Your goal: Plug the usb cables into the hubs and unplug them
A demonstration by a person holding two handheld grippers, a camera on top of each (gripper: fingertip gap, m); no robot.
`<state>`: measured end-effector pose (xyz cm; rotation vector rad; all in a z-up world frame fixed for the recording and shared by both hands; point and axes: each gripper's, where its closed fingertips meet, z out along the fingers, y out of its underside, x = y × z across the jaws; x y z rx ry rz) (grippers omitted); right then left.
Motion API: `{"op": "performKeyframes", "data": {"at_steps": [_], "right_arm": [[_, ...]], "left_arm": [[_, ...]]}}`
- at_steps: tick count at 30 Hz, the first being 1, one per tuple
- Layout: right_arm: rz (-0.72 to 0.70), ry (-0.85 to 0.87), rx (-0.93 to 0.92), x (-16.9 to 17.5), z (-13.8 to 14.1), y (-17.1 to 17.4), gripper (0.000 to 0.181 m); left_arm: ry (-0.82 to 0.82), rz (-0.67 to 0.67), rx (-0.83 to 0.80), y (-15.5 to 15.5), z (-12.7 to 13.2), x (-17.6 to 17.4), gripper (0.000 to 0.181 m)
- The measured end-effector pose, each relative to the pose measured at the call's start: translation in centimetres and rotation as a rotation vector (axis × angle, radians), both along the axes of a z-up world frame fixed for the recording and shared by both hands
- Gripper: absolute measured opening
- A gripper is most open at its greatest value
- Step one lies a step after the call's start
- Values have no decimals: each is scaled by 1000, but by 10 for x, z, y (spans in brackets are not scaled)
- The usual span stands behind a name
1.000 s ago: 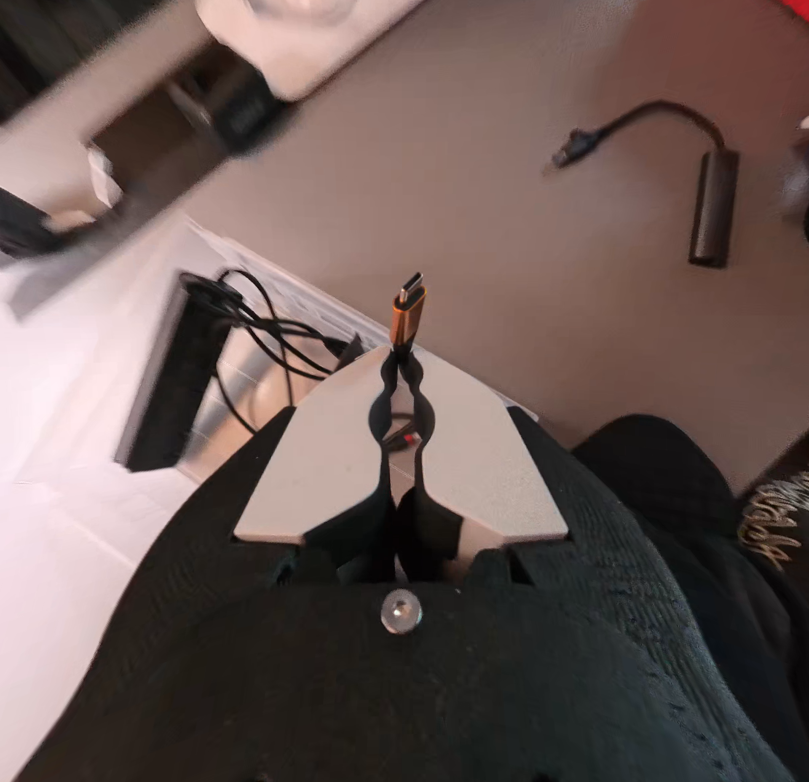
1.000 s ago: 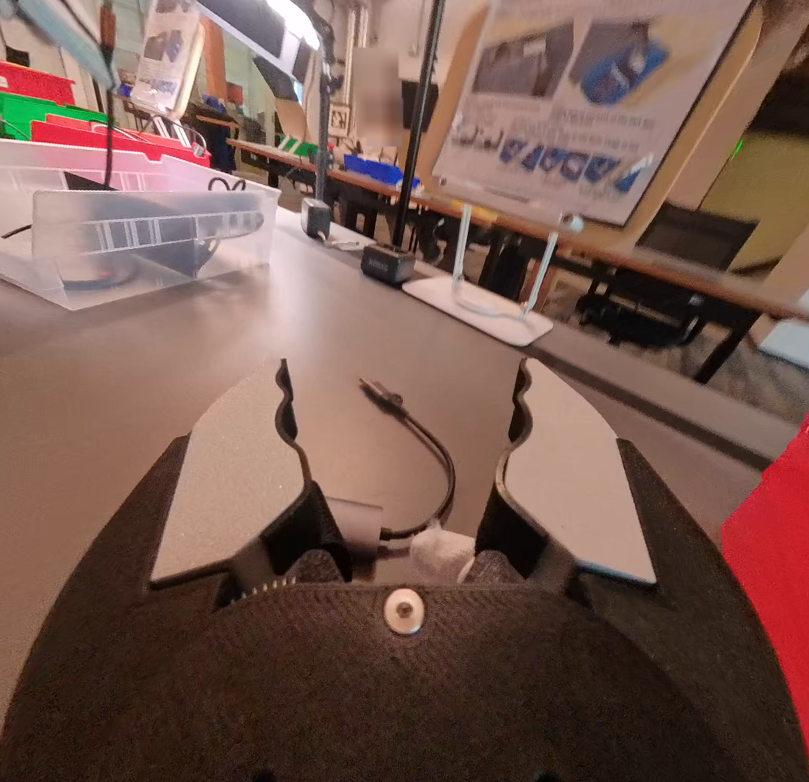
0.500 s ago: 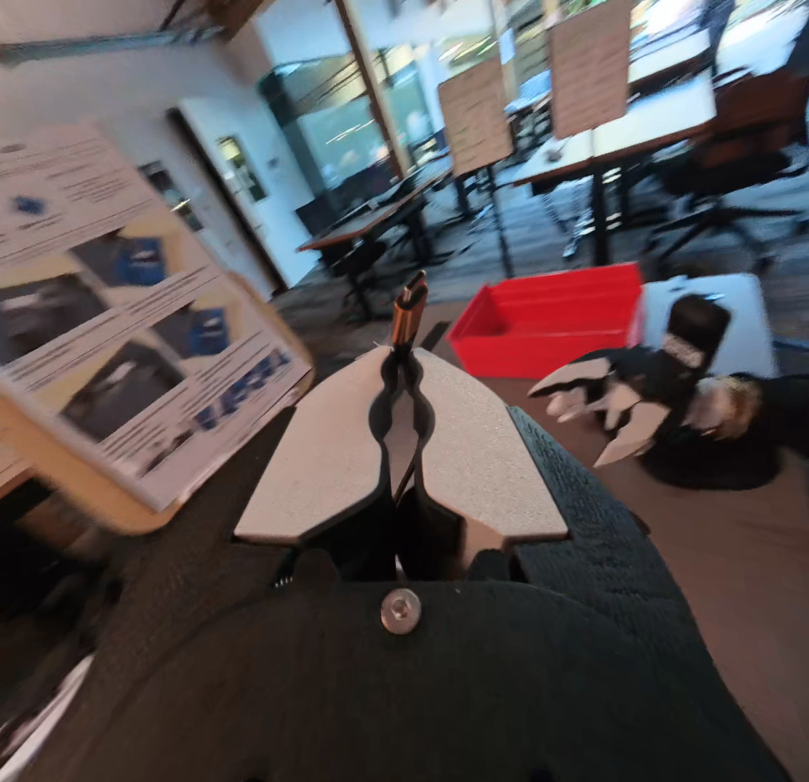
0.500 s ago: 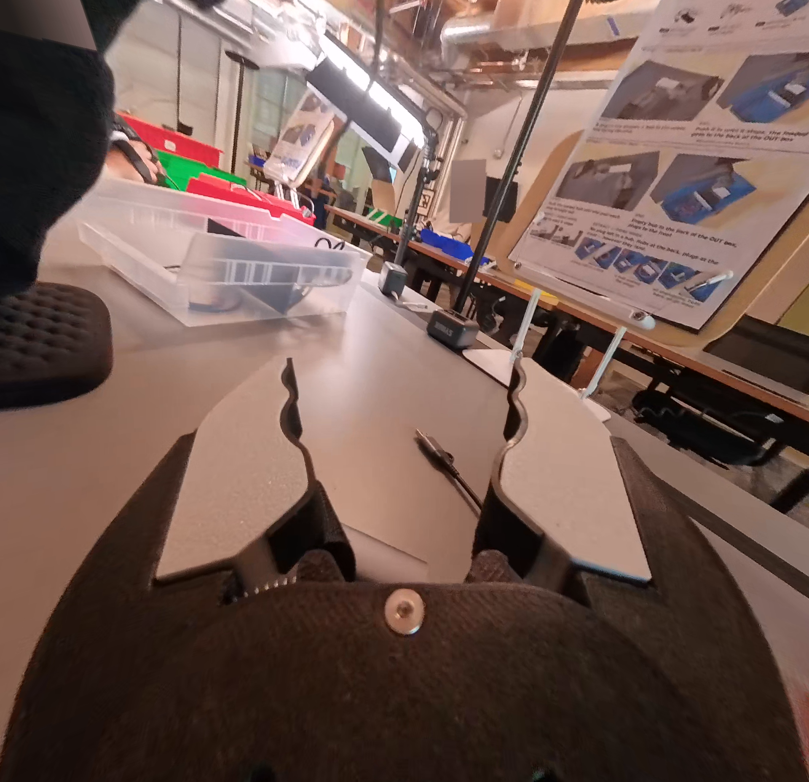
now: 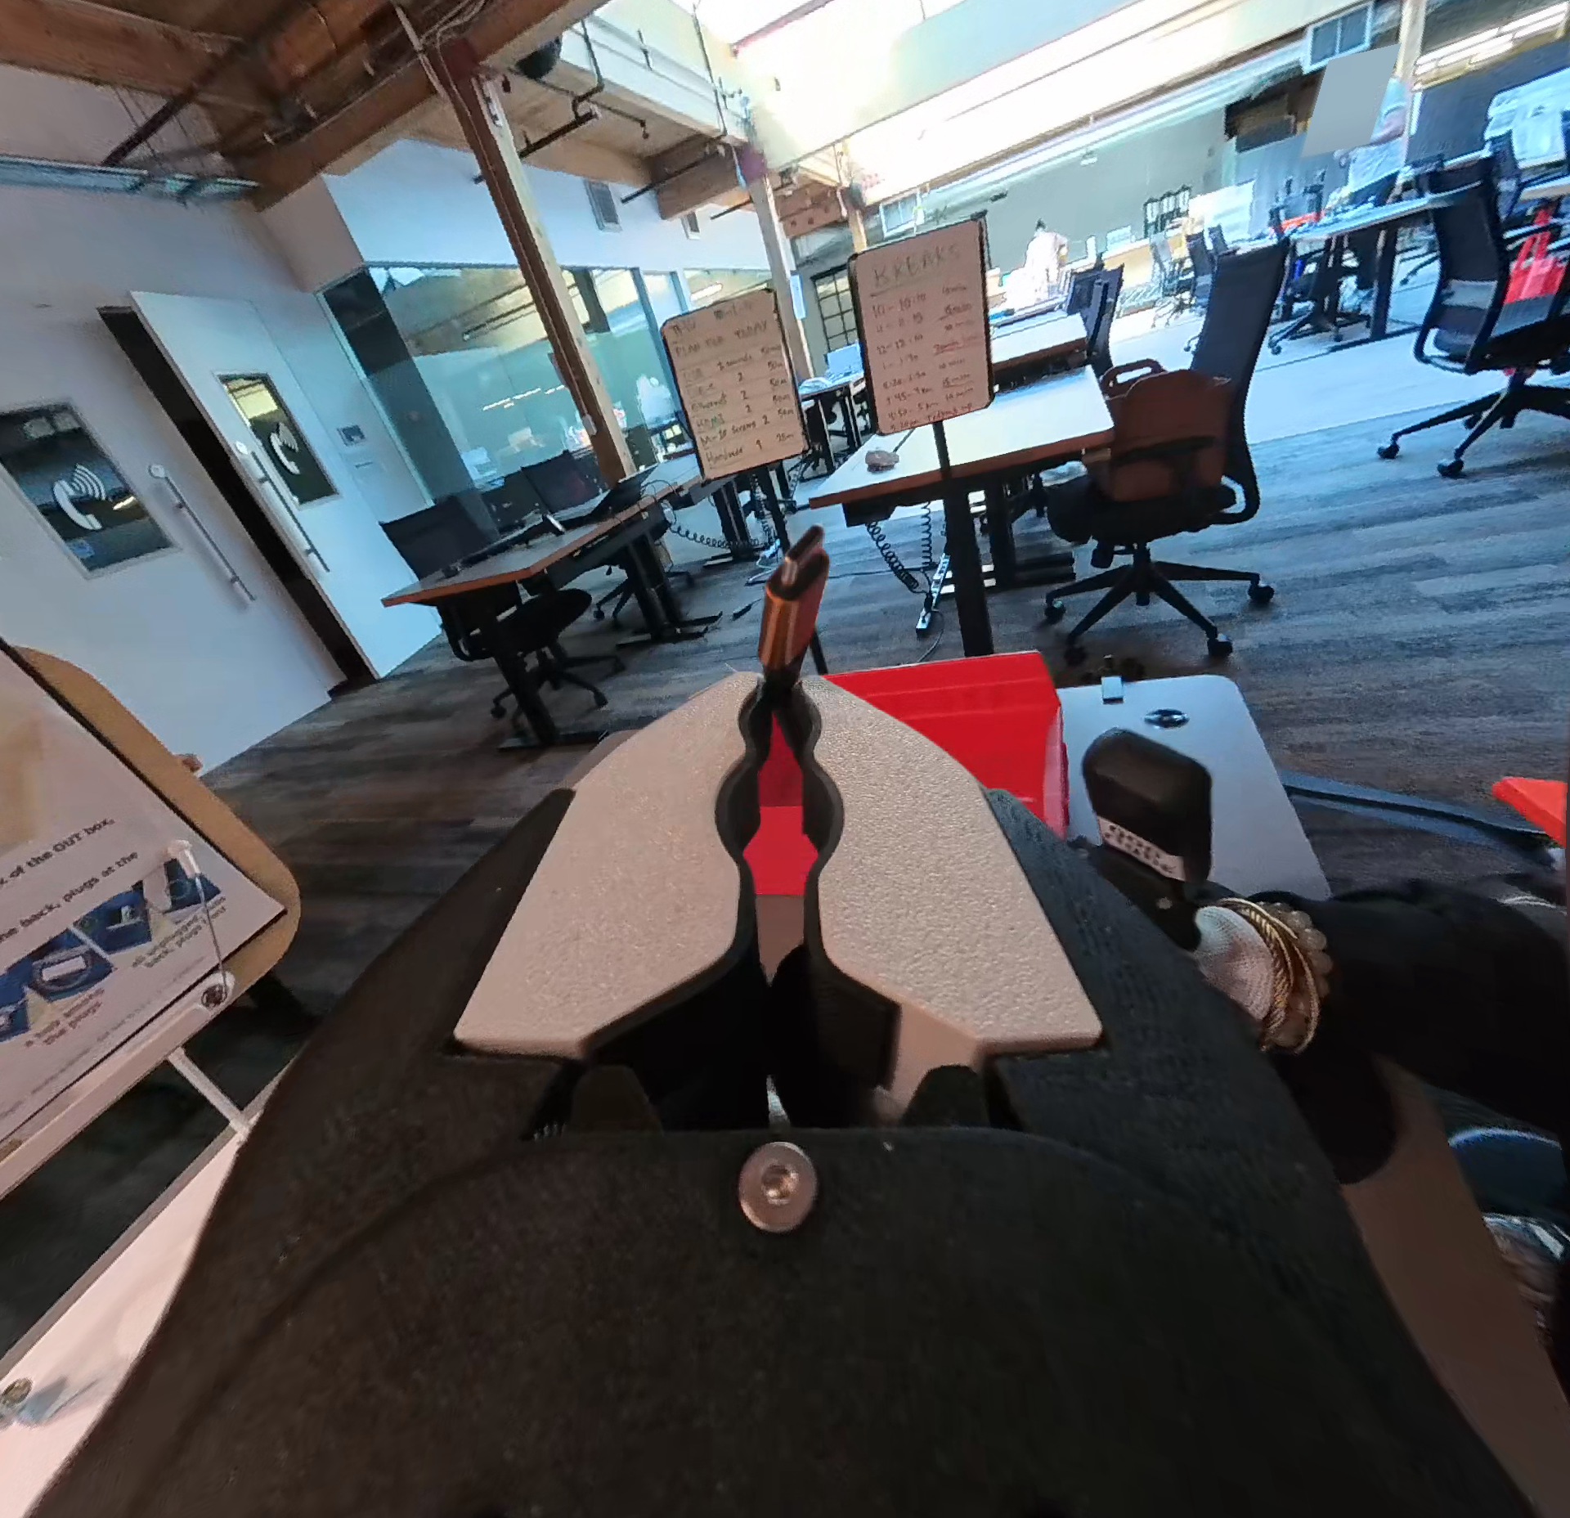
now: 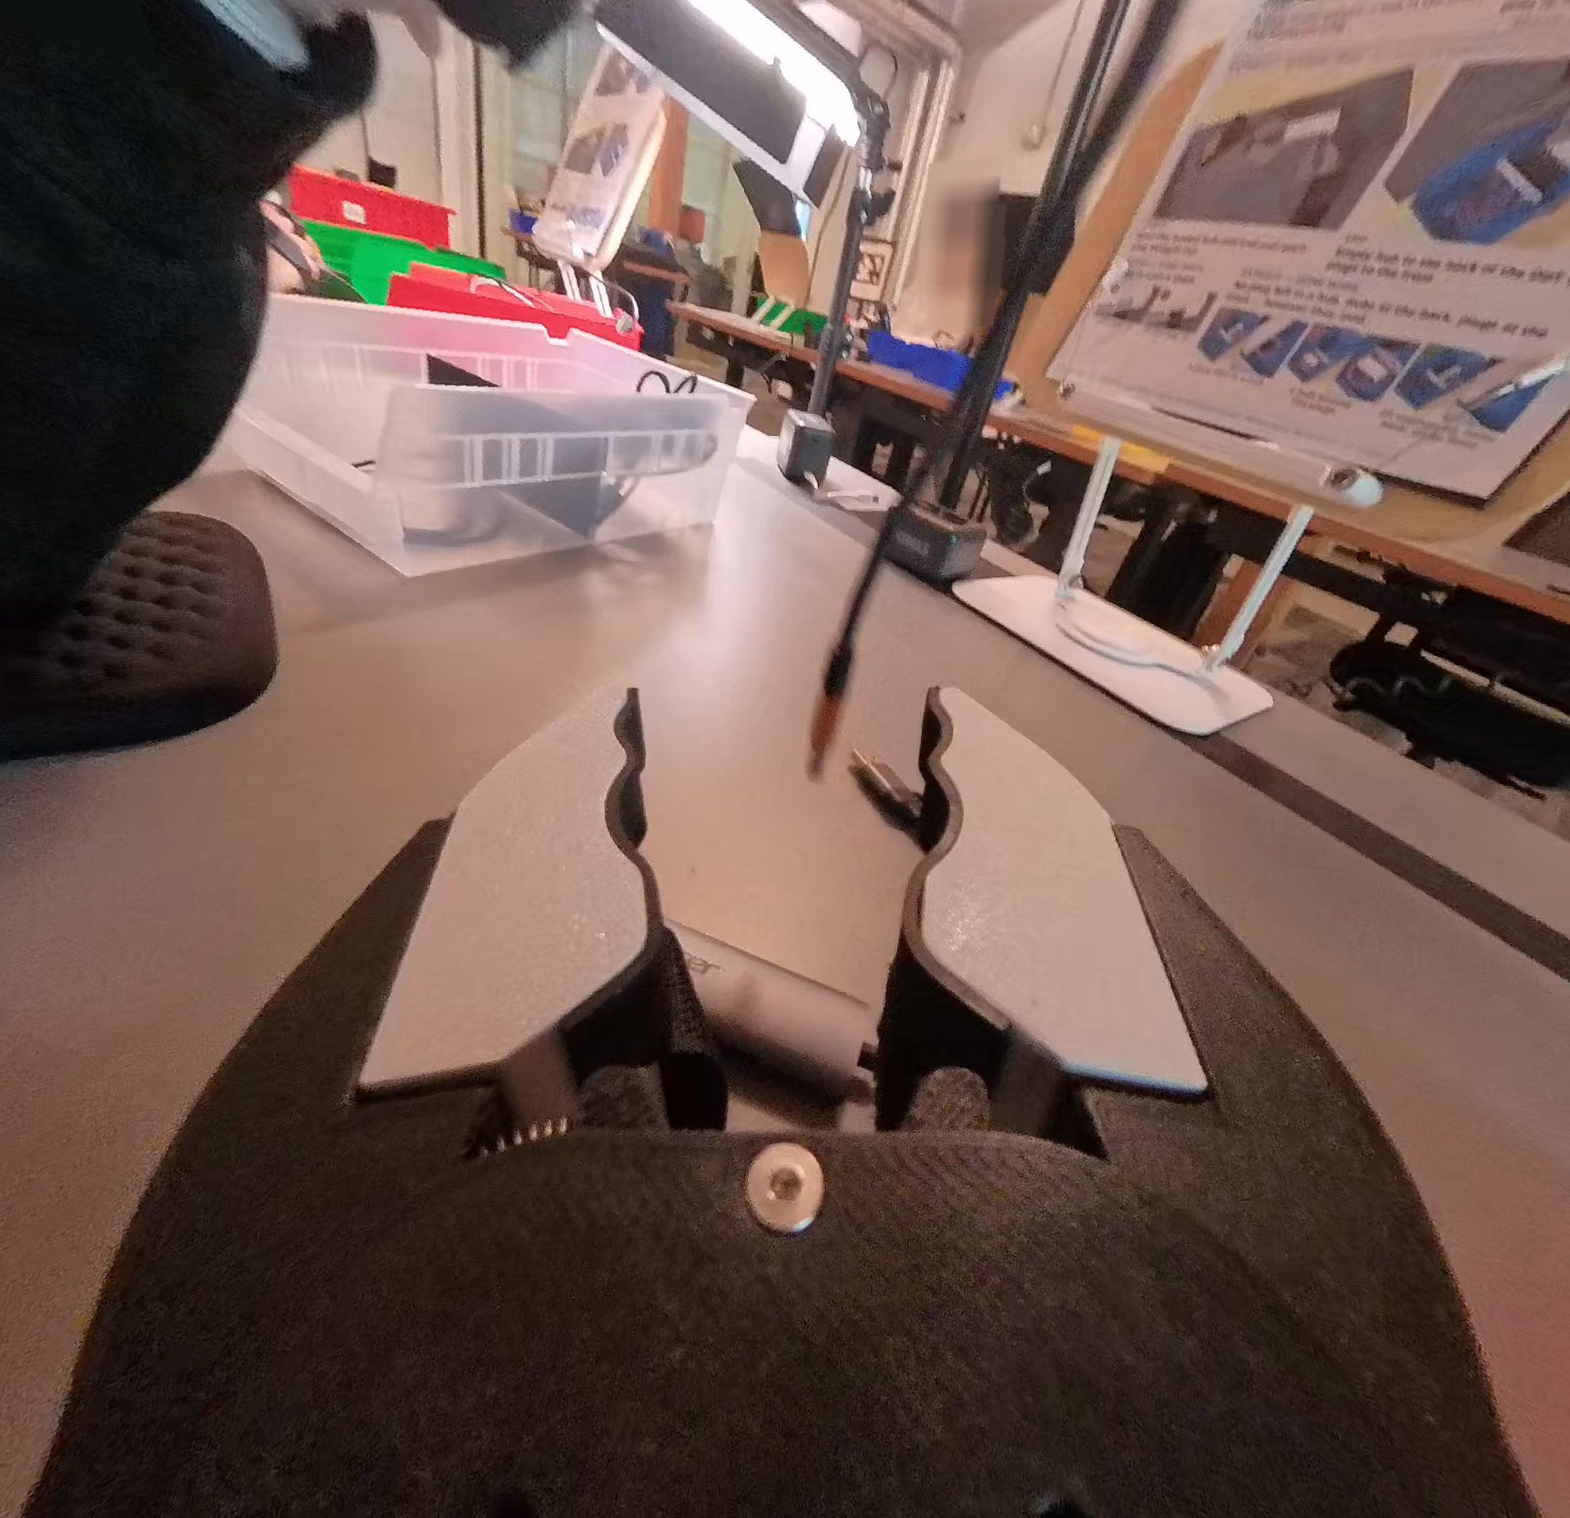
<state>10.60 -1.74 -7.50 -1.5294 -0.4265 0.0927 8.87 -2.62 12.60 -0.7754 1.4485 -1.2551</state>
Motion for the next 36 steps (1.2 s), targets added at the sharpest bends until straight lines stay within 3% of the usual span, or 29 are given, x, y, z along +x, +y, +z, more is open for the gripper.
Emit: {"op": "performKeyframes", "data": {"at_steps": [6, 15, 17, 18, 23, 27, 30, 33, 36], "right_arm": [[24, 4, -47, -4, -6, 1, 59], [155, 190, 1, -19, 14, -8, 58], [155, 161, -14, -18, 10, -9, 34], [168, 135, -19, -19, 9, -11, 7], [194, 182, -47, -19, 11, -15, 7], [241, 285, -97, -18, 10, -17, 6], [267, 388, -147, -15, 9, -17, 7], [307, 508, -181, -12, 10, -19, 7], [332, 557, -191, -12, 12, -20, 7]], "left_arm": [[-57, -56, -34, -11, 14, -12, 4], [-142, -146, -91, -38, 26, -22, 4], [-158, -178, -109, -45, 28, -25, 4], [-161, -181, -106, -47, 29, -26, 4], [-130, -125, -103, -29, 26, -21, 4], [59, -32, -140, 18, -10, 8, 19], [380, 13, -175, 56, -71, 27, 24], [725, -69, -208, 66, -129, 18, 33], [845, -107, -205, 69, -151, 11, 41]]}}
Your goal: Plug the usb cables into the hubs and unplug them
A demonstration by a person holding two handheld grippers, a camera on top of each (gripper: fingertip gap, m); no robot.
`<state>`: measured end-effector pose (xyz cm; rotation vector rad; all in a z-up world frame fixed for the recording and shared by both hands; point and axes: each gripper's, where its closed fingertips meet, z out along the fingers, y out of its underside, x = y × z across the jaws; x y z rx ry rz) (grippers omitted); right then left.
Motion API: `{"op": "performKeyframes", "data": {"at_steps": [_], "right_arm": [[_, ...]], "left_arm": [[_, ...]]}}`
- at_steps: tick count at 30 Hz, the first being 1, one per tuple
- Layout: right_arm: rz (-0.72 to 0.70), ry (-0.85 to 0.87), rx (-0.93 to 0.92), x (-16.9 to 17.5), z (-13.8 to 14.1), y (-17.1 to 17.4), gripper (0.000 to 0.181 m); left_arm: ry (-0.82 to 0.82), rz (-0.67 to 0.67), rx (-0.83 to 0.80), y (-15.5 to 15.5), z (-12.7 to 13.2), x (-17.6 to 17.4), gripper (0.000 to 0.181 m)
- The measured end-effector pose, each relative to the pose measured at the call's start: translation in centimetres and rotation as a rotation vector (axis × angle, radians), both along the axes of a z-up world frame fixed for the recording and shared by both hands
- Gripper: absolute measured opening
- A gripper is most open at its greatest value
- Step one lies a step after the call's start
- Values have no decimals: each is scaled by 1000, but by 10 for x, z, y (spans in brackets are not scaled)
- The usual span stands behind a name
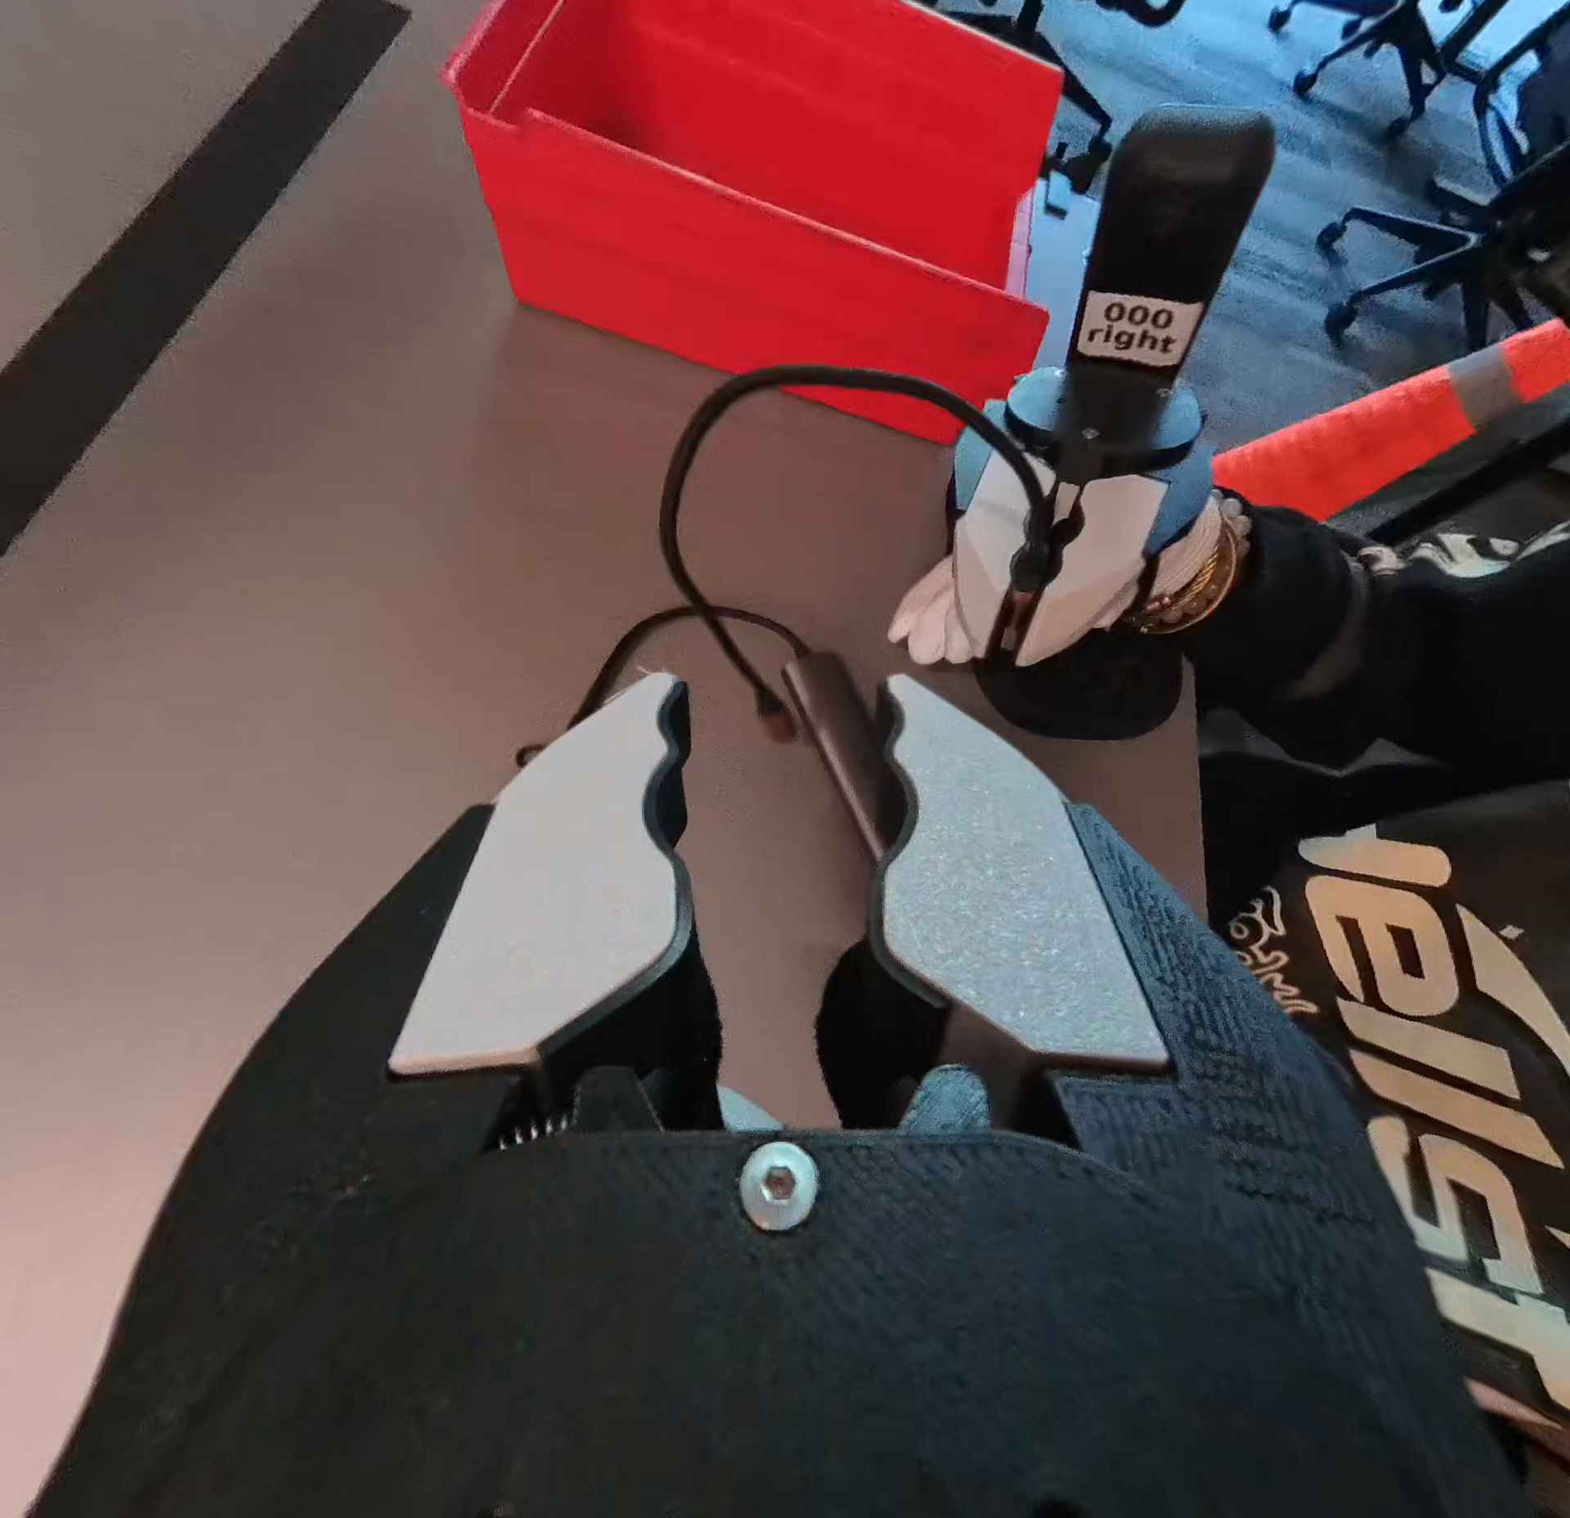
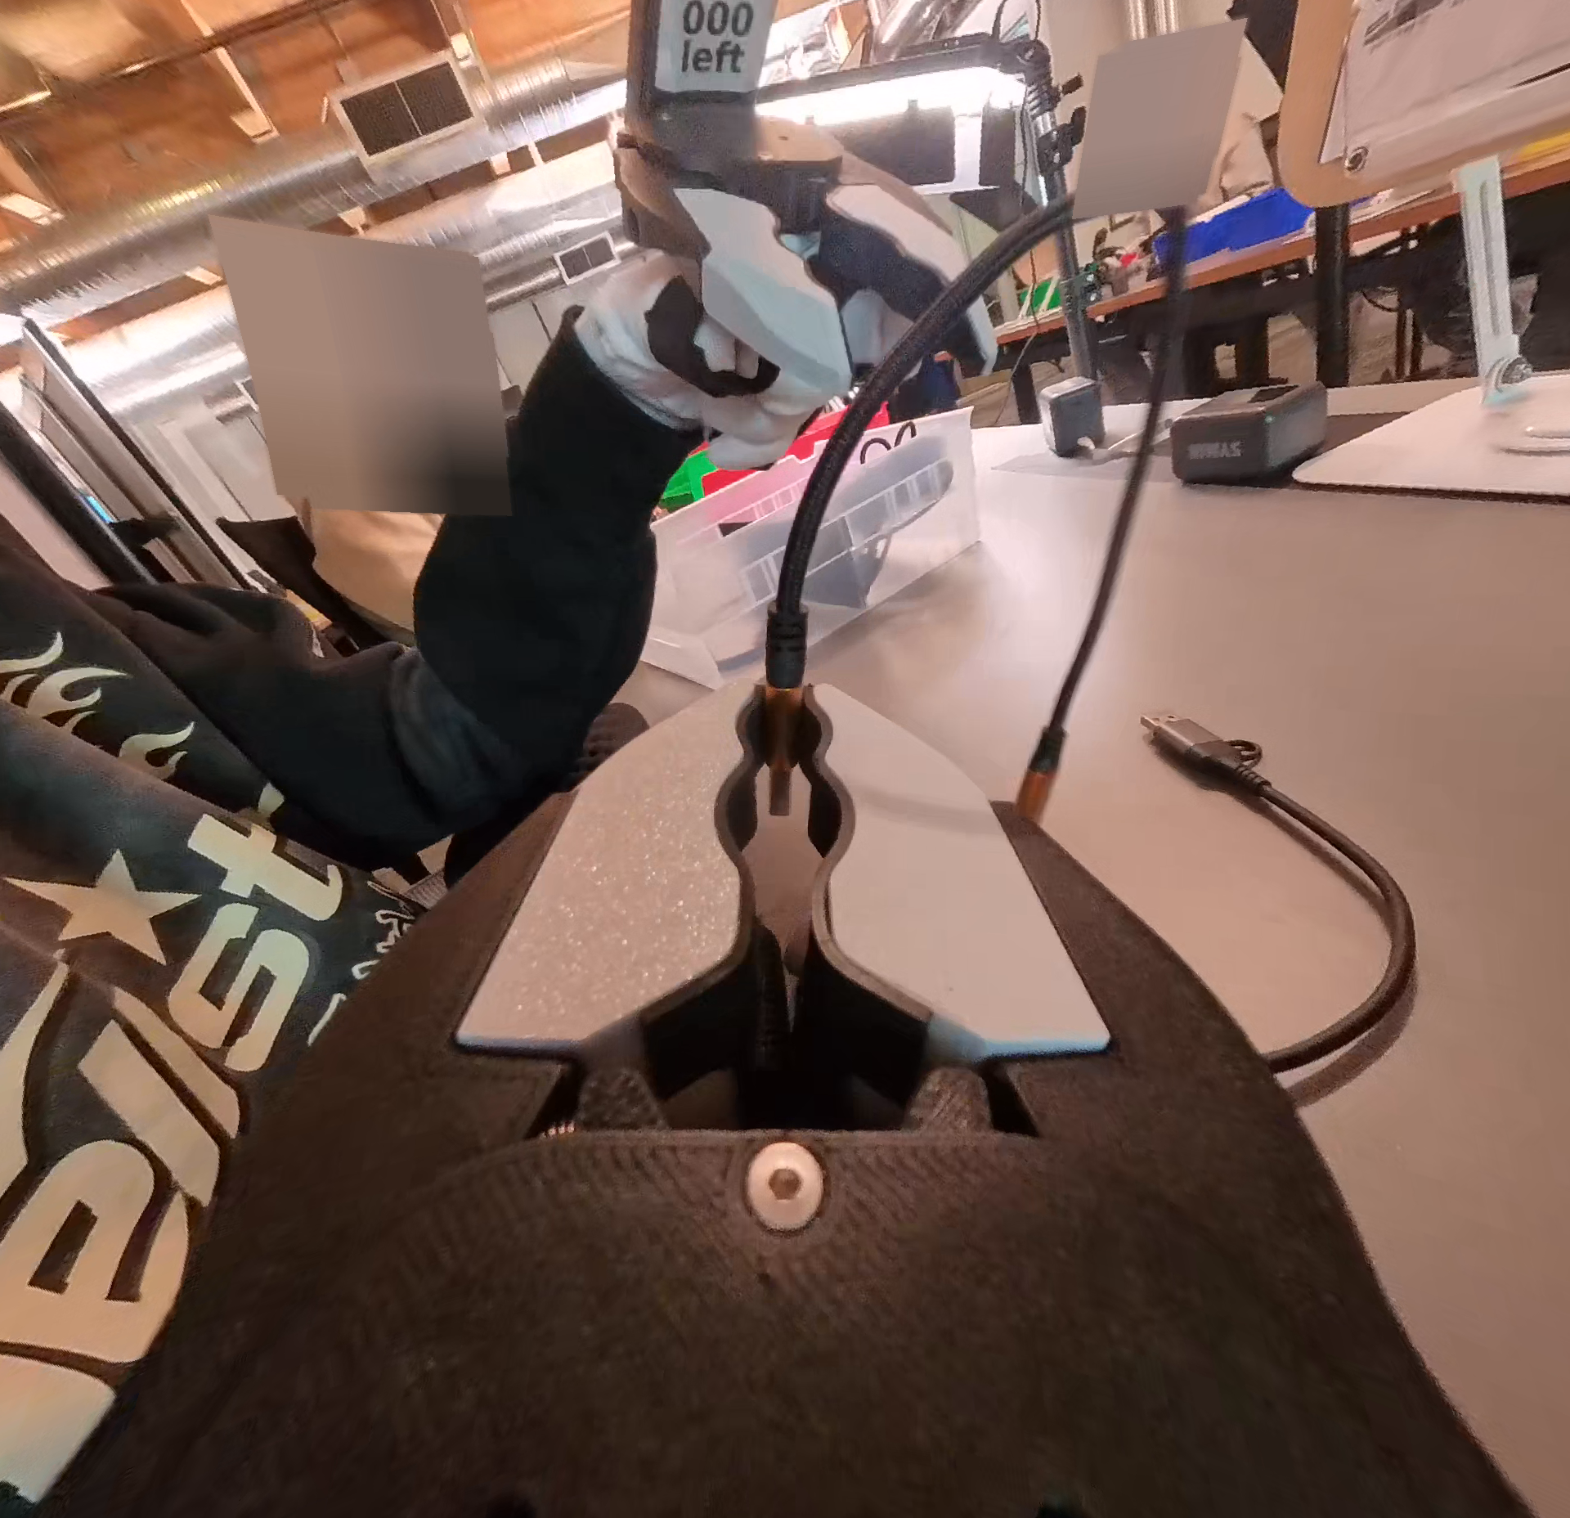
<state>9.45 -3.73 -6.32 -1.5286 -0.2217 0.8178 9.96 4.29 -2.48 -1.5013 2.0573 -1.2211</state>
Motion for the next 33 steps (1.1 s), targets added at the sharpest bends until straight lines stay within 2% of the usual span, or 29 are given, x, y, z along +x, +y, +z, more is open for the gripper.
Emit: {"op": "performKeyframes", "data": {"at_steps": [3, 5, 9, 11, 13, 15, 17, 20, 22, 24, 26, 29, 33], "right_arm": [[7, -5, -8, -1, -1, 0, 7], [12, -15, -5, -3, -1, 0, 7], [34, -11, 5, -6, 0, -2, 7], [48, -5, 6, -8, 0, -3, 7], [59, -8, 5, -9, 0, -4, 7], [29, 19, 46, -3, 7, -4, 7], [-71, 28, 174, 10, 23, -5, 12], [-458, -165, 402, 46, 46, -7, 60], [-716, -400, 576, 58, 64, -22, 66], [-892, -590, 725, 57, 80, -39, 63], [-954, -713, 761, 51, 82, -42, 59], [-956, -868, 685, 48, 70, -29, 54], [-991, -1017, 665, 48, 65, -26, 33]], "left_arm": [[-69, -150, -33, -33, 12, -3, 37], [-12, -246, -58, -62, 4, -6, 37], [42, -308, -97, -99, -22, 12, 34], [63, -337, -133, -112, -33, 17, 26], [37, -369, -178, -121, -32, 20, 8], [-23, -352, -199, -120, -25, 25, 8], [-119, -306, -299, -117, -4, 31, 7], [-260, -212, -556, -106, 33, 39, 7], [-315, -148, -721, -96, 49, 42, 6], [-332, -101, -842, -91, 53, 46, 6], [-332, -59, -945, -91, 52, 50, 6], [-267, -75, -1051, -103, 44, 53, 7], [-218, -87, -1019, -112, 34, 55, 6]]}}
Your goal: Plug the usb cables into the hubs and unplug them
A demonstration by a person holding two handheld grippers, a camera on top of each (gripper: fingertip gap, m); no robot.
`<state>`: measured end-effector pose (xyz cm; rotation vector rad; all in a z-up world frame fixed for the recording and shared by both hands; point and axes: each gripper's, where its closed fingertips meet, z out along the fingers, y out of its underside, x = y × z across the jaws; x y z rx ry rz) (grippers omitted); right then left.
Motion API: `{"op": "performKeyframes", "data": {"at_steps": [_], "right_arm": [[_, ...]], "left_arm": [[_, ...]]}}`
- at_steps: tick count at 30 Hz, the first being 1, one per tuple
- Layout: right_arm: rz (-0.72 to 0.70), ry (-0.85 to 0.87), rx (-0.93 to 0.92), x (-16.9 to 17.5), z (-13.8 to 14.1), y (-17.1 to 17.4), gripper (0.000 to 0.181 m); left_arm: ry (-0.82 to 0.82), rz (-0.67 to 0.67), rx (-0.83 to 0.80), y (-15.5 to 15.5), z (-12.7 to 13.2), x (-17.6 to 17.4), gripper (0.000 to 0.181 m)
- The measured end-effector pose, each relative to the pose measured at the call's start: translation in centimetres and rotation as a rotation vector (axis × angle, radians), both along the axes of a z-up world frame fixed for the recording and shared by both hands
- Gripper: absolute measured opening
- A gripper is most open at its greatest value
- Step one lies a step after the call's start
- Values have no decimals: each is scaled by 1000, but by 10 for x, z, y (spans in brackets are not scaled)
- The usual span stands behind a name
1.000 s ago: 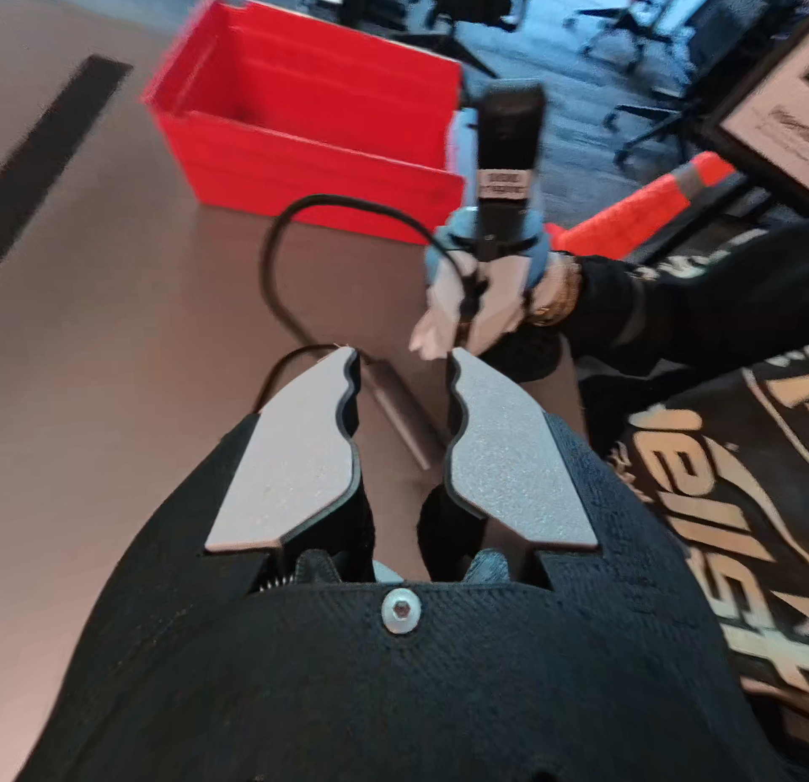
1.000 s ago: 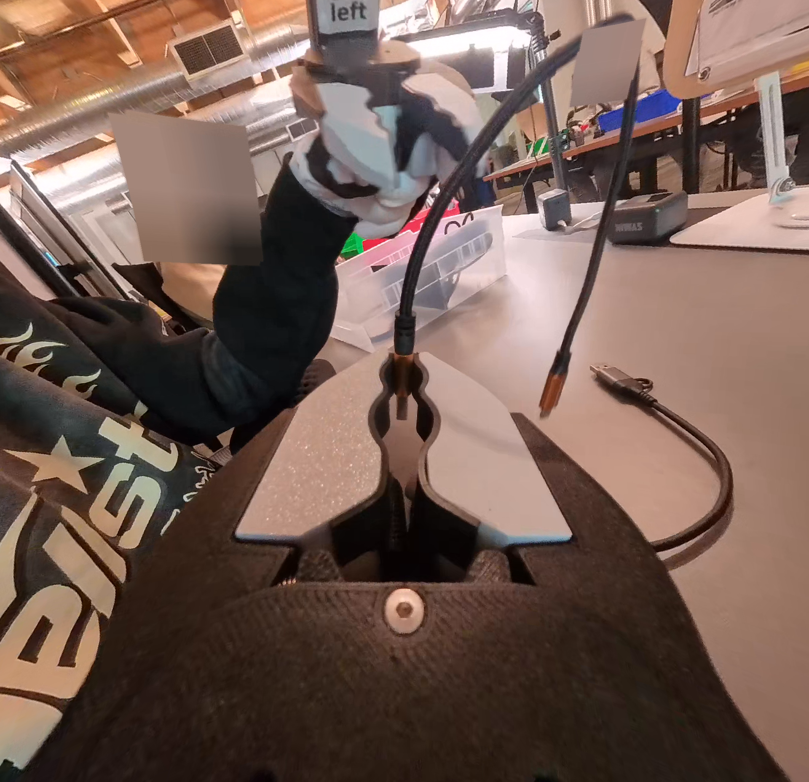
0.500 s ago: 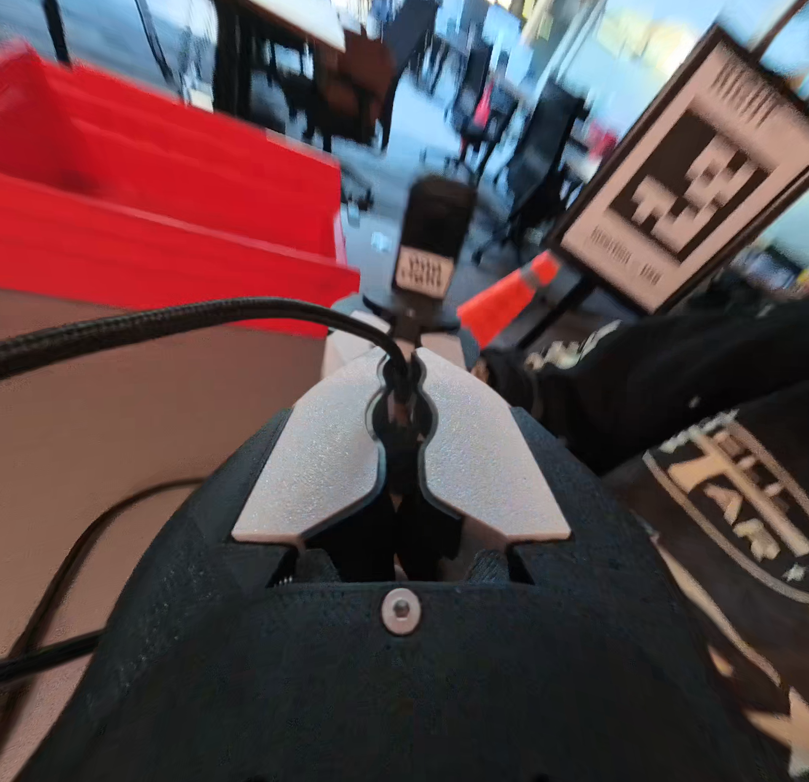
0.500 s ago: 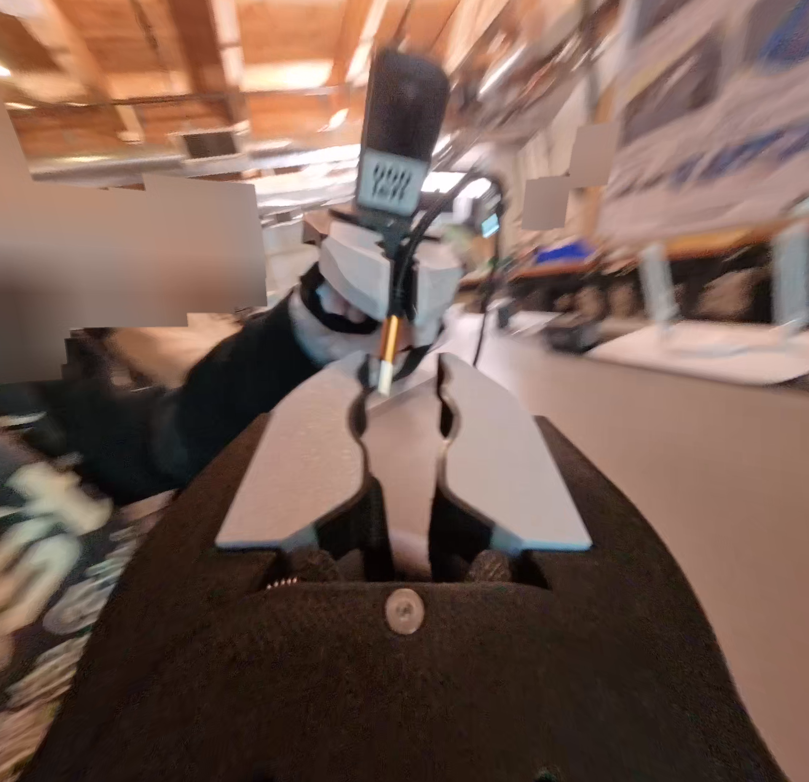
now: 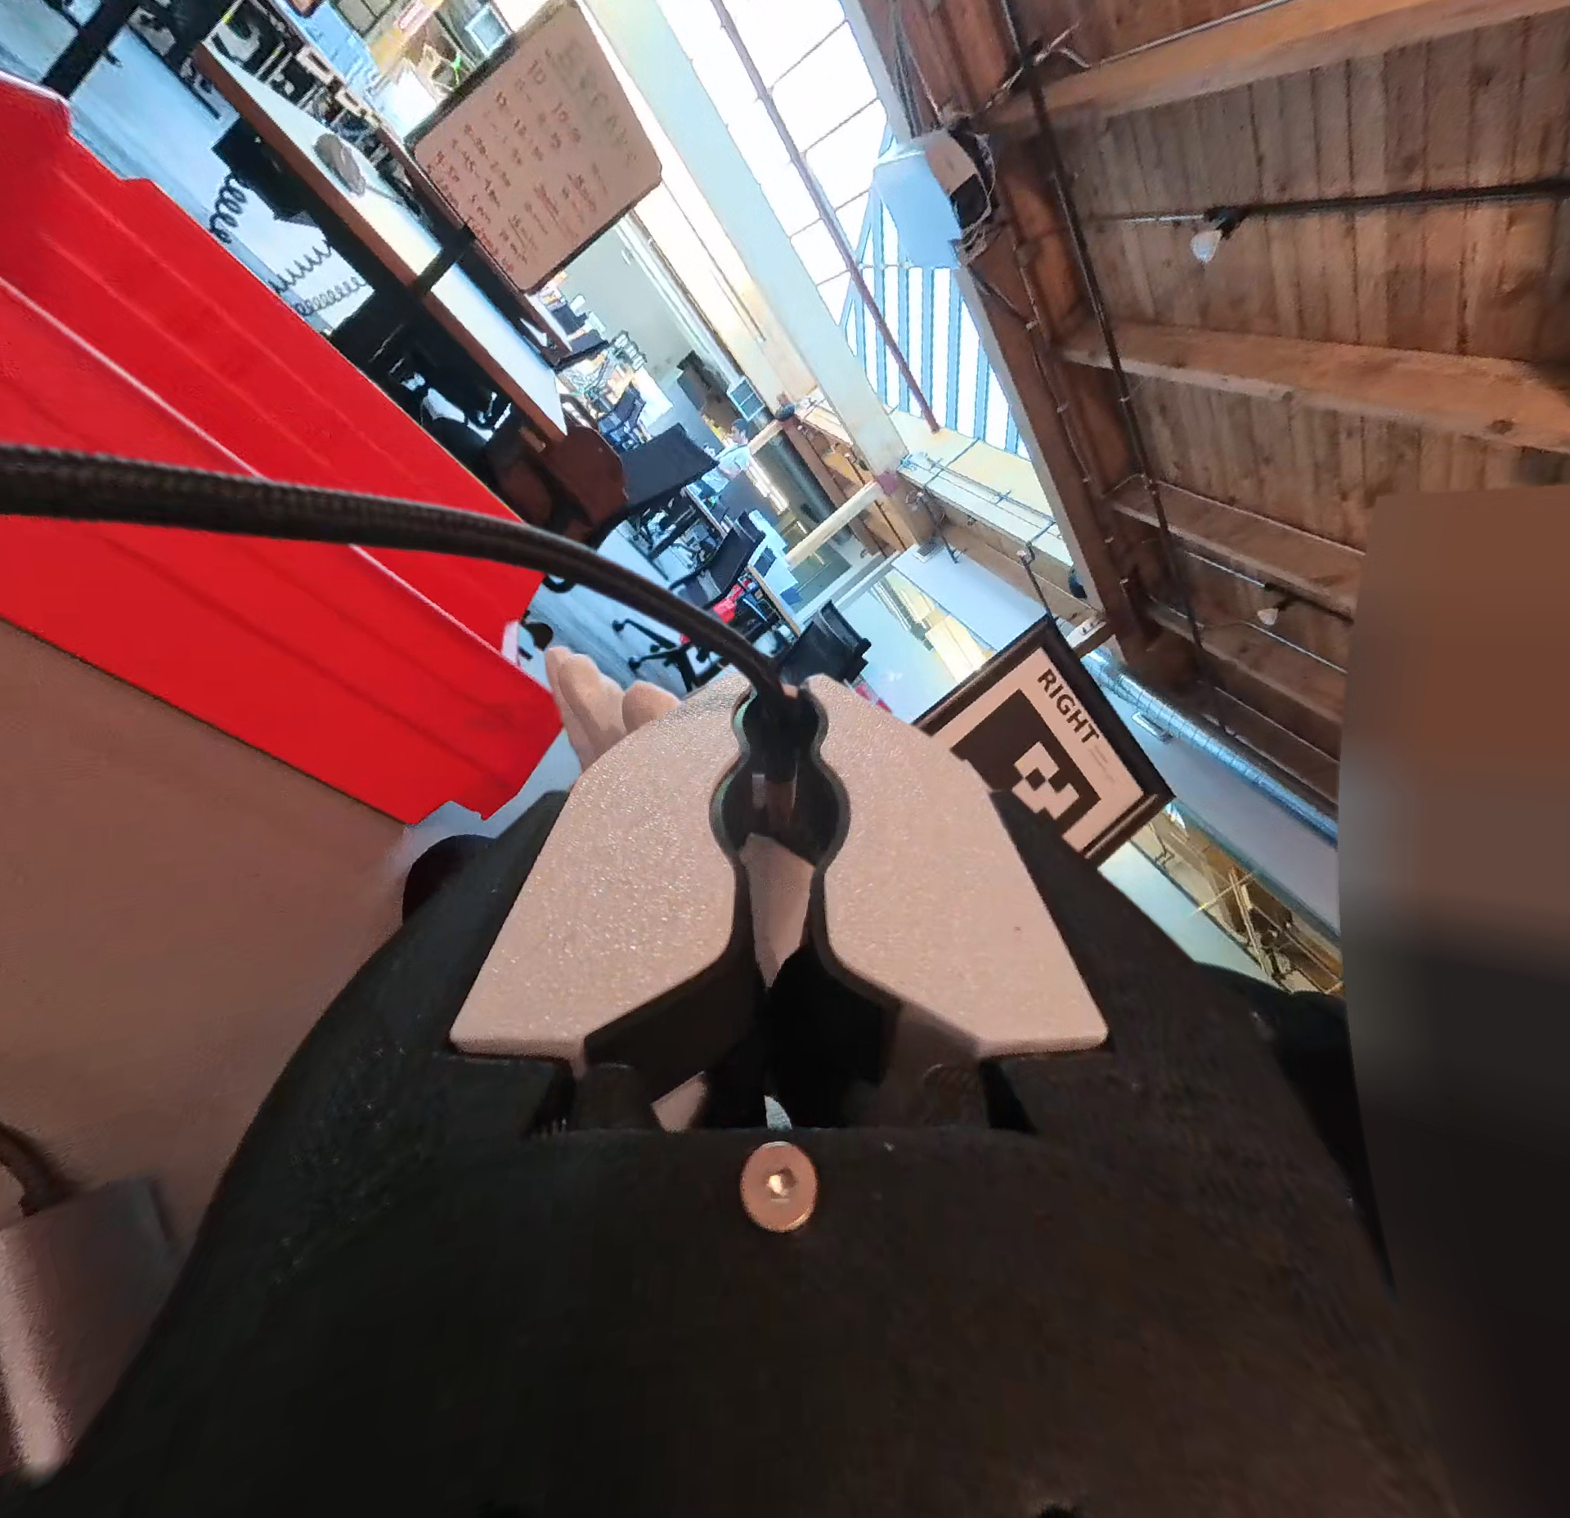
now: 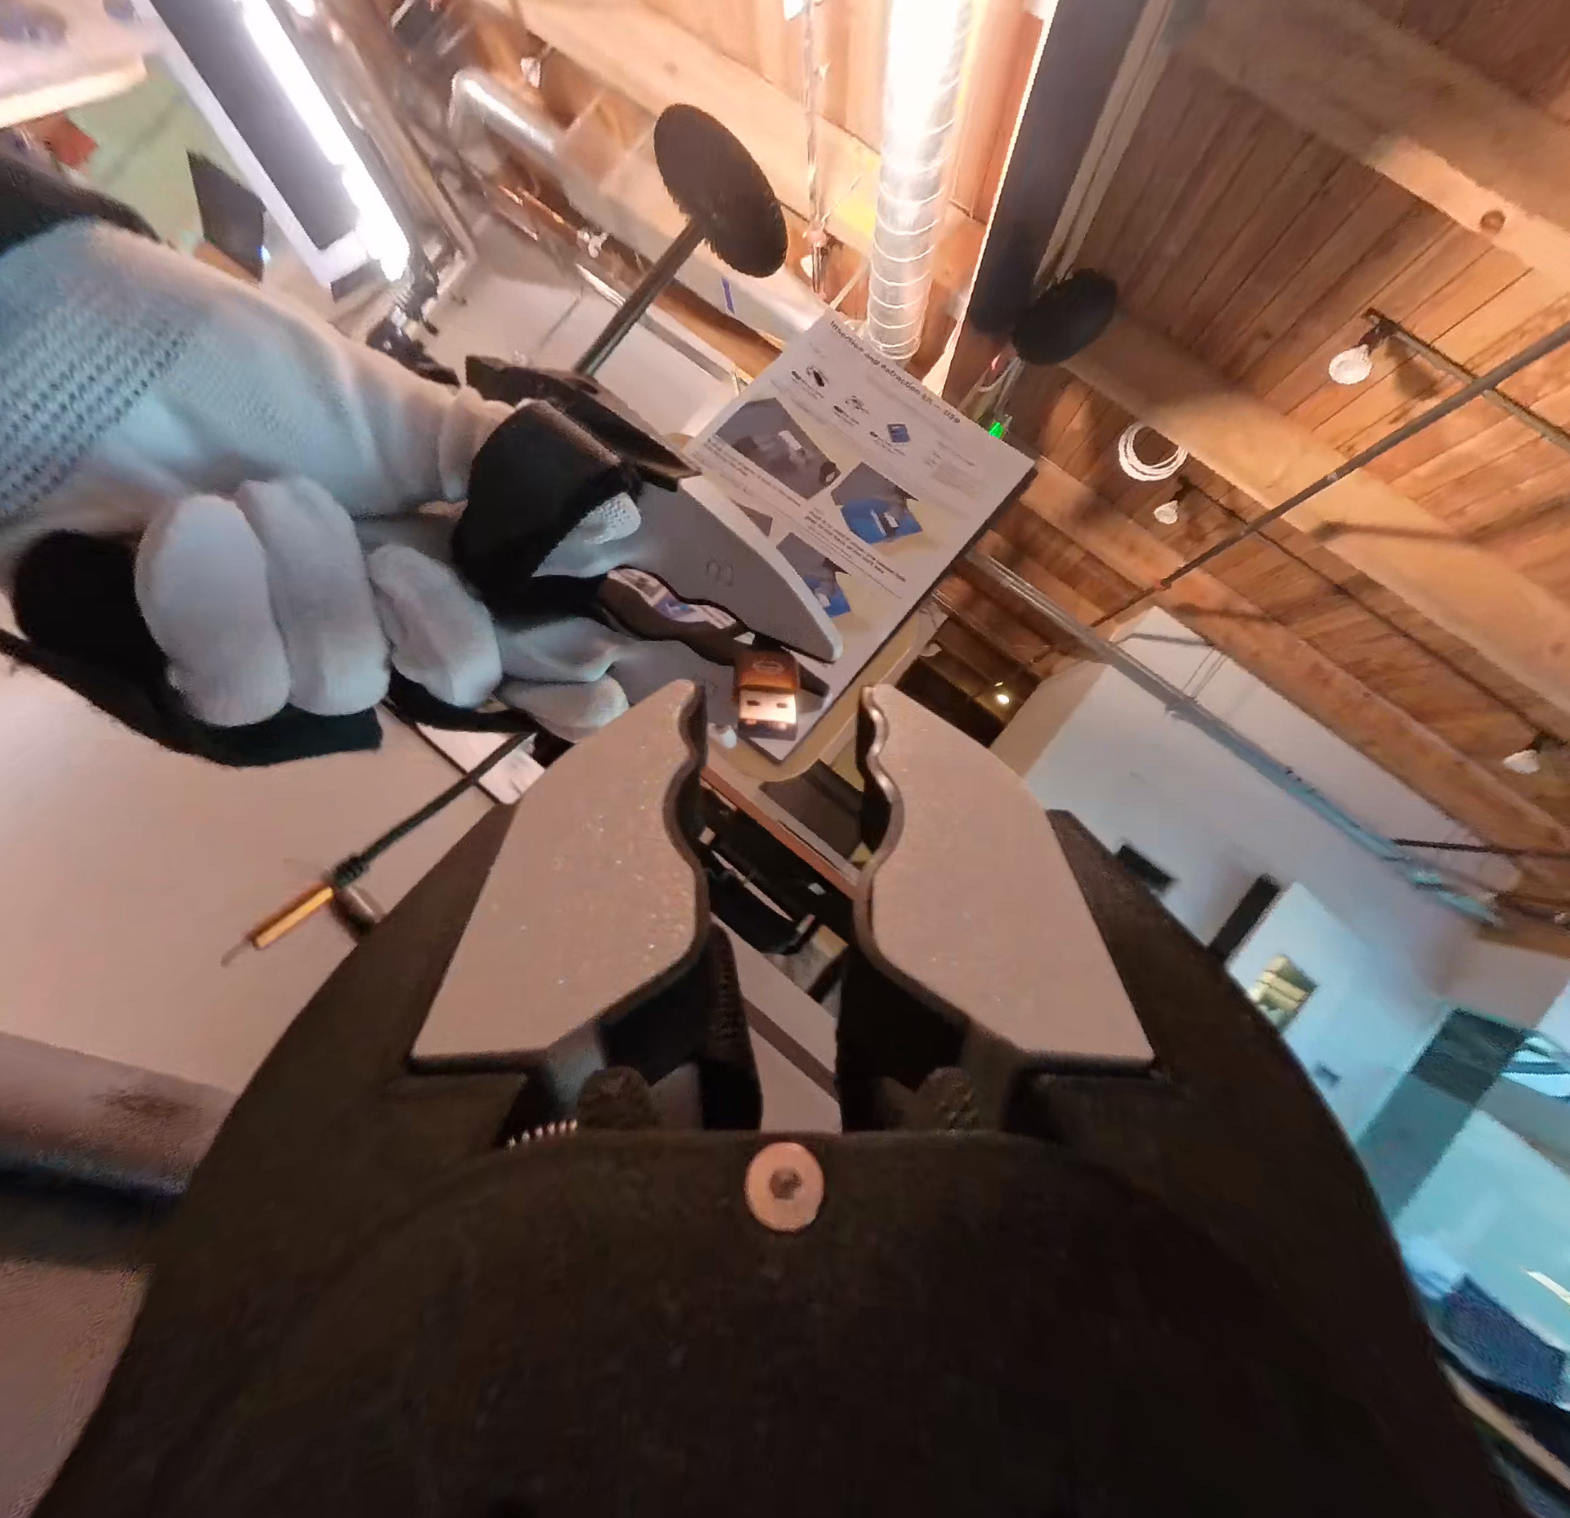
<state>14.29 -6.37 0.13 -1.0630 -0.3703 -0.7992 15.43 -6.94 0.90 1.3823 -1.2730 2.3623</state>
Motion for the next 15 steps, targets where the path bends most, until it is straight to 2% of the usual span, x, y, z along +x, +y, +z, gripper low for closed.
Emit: {"op": "performKeyframes", "data": {"at_steps": [3, 6, 8, 10, 12, 14, 15], "right_arm": [[-38, -46, -38, -1, -4, 3, 14], [-19, -16, -48, -1, -5, 3, 13], [65, 53, -33, -2, -3, 1, 13], [293, 186, -10, -12, 1, -3, 13], [585, 370, -39, -21, 0, -5, 13], [851, 536, -70, -30, 3, -10, 13], [909, 590, -85, -30, 2, -10, 13]], "left_arm": [[1, -1, 6, 1, 0, 0, 6], [1, -9, 7, 2, -1, 0, 6], [-46, -33, 4, 0, 3, -3, 6], [-227, -77, 20, -6, 18, -13, 13], [-476, -107, 52, -6, 36, -33, 32], [-624, -137, 262, -12, 27, -48, 45], [-648, -151, 390, -13, 17, -52, 49]]}}
